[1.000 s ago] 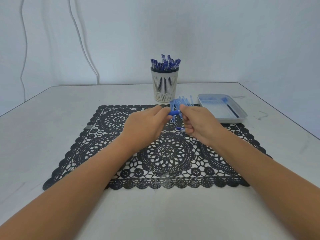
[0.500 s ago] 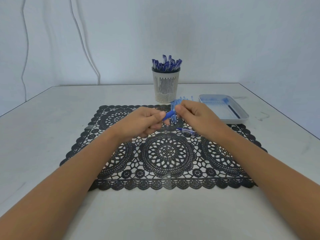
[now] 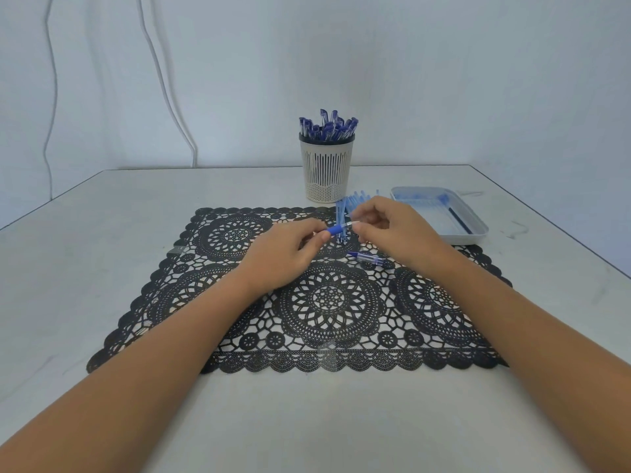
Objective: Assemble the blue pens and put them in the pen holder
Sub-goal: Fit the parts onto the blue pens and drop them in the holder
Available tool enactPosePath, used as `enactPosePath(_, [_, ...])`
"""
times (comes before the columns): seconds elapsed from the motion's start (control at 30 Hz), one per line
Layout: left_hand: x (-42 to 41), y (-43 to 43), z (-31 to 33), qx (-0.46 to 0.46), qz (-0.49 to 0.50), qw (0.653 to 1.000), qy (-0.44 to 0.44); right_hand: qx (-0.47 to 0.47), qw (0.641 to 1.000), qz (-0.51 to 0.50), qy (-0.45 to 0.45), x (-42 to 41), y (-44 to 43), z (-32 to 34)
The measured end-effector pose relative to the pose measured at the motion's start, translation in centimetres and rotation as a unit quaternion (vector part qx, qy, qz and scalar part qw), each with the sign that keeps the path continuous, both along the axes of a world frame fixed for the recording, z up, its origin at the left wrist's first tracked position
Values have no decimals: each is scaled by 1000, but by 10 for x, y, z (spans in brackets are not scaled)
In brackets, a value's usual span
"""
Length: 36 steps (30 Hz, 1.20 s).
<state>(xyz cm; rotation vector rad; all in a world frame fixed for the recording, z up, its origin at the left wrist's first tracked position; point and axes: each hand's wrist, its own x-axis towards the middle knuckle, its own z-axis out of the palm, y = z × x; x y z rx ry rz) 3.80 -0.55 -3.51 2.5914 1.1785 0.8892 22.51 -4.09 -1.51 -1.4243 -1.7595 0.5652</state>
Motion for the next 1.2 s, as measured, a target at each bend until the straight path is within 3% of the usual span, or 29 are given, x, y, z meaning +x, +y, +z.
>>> enactPosePath(0.17, [3,-4,-2,47,7,999,23,-12,999,-28,-21,0,4,-4])
enactPosePath(0.33, [2,-1,-5,53,15,998,28,-37,998,25,40,2,3,-6])
enactPosePath(0.47, [3,-1,-6,62,5,997,37,-29,999,-9,25,-2,2,-5])
enactPosePath(0.67, [2,1,-8,64,6,997,35,-32,998,17,53,0,1,-4])
enactPosePath(0.8, [2,2,-9,62,-1,997,39,-19,1000,-17,13,-3,2,-5])
enactPosePath(1.07, [-2,5,-8,14,19,1000,-2,-21,992,-48,115,6,7,-5])
enactPosePath(1.2, [-2,7,-9,9,49,999,-10,-17,999,-33,6,10,5,-4])
